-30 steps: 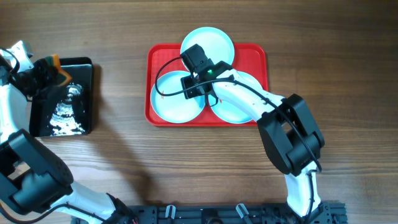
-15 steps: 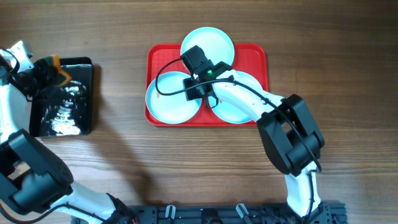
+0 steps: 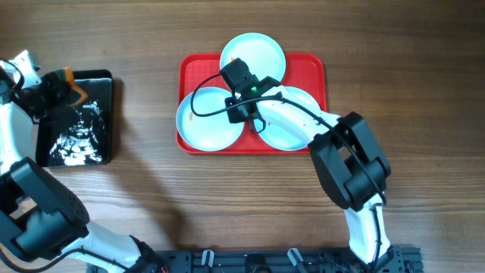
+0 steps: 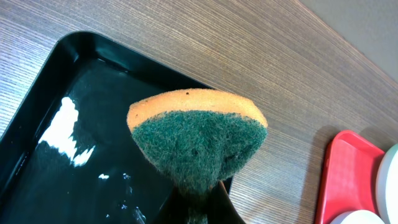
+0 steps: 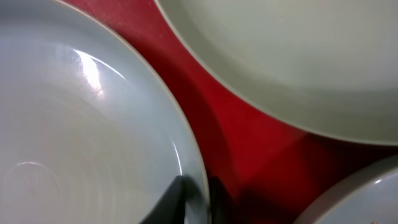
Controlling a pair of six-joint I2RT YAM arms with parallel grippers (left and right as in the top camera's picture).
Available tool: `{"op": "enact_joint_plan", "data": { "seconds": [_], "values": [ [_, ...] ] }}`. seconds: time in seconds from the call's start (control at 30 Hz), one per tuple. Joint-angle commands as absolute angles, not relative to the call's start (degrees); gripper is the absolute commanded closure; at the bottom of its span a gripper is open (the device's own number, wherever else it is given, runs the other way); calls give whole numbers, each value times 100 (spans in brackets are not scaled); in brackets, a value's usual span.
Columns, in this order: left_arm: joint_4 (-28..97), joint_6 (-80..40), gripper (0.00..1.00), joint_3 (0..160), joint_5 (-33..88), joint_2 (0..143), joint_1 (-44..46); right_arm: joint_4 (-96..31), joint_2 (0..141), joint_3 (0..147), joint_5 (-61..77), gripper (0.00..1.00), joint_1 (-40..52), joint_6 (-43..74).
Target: Clean dirty plates on tray and stack at the side
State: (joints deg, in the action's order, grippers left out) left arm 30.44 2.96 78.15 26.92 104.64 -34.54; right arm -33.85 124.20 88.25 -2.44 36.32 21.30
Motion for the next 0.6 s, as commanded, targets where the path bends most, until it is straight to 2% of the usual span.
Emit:
{"op": "enact_joint_plan", "data": {
  "seconds": [0.0,0.23,0.4,0.5,0.57],
  "values": [
    [3039,410,96,7782,2810,10481,-3446,-3288,12569,8761,-344,93,3667,2167],
    [3046,405,96,7782,2875,10481,-3444,-3256,12569,8764,-305,92,3667,2248],
    [2738,403,96,7802,4329,10462,-3446,-3262,12569,8764,-303,92,3667,2252],
    [2650,408,96,7804,4322,10363,-3485,-3267,12569,8764,-305,92,3667,2250],
    [2943,602,96,7743,3339,10401,-3553,-3260,12569,8764,-303,92,3667,2250]
  ]
}}
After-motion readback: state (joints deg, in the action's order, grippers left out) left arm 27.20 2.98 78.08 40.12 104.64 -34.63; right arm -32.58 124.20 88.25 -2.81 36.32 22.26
